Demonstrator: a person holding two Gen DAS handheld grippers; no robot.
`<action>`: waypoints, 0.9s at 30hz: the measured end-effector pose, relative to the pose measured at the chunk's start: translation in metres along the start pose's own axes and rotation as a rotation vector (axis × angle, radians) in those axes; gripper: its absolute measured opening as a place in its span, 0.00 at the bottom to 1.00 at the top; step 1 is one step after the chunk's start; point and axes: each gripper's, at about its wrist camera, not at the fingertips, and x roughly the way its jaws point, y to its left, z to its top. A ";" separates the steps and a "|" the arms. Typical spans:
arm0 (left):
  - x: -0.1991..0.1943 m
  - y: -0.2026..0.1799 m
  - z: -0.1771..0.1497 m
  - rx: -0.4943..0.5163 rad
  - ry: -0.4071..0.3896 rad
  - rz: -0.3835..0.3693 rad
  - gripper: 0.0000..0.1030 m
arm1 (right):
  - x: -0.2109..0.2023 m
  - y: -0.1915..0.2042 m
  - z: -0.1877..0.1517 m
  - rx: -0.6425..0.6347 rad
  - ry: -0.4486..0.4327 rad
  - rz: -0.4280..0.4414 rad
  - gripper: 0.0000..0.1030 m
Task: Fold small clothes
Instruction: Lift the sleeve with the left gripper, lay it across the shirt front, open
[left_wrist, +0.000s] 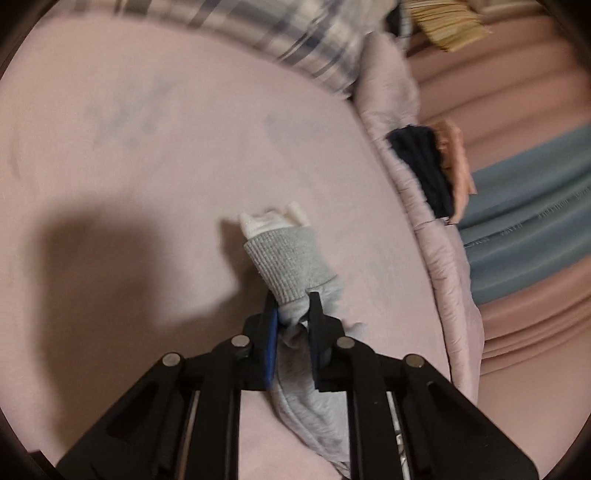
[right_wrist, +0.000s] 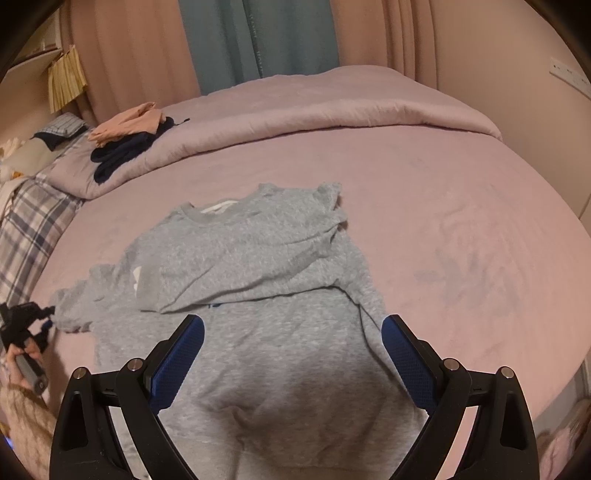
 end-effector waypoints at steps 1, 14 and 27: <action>-0.005 -0.008 0.000 0.015 -0.007 -0.013 0.12 | 0.001 -0.001 0.000 0.001 0.002 0.000 0.94; -0.028 -0.175 -0.040 0.319 0.043 -0.275 0.12 | 0.003 -0.020 -0.002 0.056 0.012 -0.001 0.94; 0.018 -0.282 -0.169 0.642 0.251 -0.352 0.12 | 0.000 -0.051 -0.003 0.137 -0.003 -0.015 0.93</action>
